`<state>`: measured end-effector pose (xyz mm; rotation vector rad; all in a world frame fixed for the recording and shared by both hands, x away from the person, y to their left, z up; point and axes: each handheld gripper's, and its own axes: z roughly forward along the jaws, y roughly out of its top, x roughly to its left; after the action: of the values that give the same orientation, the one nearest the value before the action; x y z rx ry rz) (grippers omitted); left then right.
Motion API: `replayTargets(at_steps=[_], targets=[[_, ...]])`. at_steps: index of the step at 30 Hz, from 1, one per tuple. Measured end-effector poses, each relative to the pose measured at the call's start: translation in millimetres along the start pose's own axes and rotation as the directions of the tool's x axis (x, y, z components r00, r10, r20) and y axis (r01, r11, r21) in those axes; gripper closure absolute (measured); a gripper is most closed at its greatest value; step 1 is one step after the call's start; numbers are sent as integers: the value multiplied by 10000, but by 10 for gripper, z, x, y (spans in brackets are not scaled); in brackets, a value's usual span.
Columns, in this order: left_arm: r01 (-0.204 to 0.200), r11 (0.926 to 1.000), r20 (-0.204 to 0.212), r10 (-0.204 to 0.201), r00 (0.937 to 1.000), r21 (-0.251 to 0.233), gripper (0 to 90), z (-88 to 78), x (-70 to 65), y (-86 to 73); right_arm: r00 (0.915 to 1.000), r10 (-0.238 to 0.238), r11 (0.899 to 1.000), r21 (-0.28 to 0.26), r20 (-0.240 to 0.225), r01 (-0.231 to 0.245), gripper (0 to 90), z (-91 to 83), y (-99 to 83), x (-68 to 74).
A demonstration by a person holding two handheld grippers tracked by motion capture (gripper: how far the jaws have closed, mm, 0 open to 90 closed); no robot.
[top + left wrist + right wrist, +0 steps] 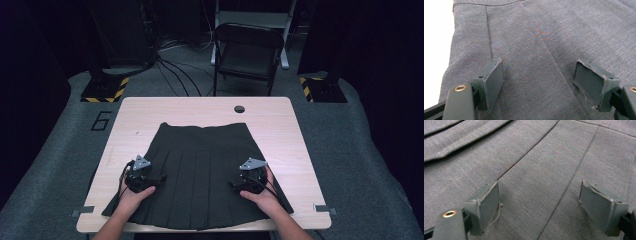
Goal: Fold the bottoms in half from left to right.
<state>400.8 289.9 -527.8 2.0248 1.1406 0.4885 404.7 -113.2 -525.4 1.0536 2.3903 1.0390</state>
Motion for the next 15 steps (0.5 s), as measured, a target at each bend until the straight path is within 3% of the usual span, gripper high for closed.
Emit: replayTargets(at_steps=[15], targets=[[-51, 9999, -39, 51, 10000, 109, 239, -3, -8, 3, 10000, -68, 10000, 33, 36, 67, 152, 3, 5, -1]])
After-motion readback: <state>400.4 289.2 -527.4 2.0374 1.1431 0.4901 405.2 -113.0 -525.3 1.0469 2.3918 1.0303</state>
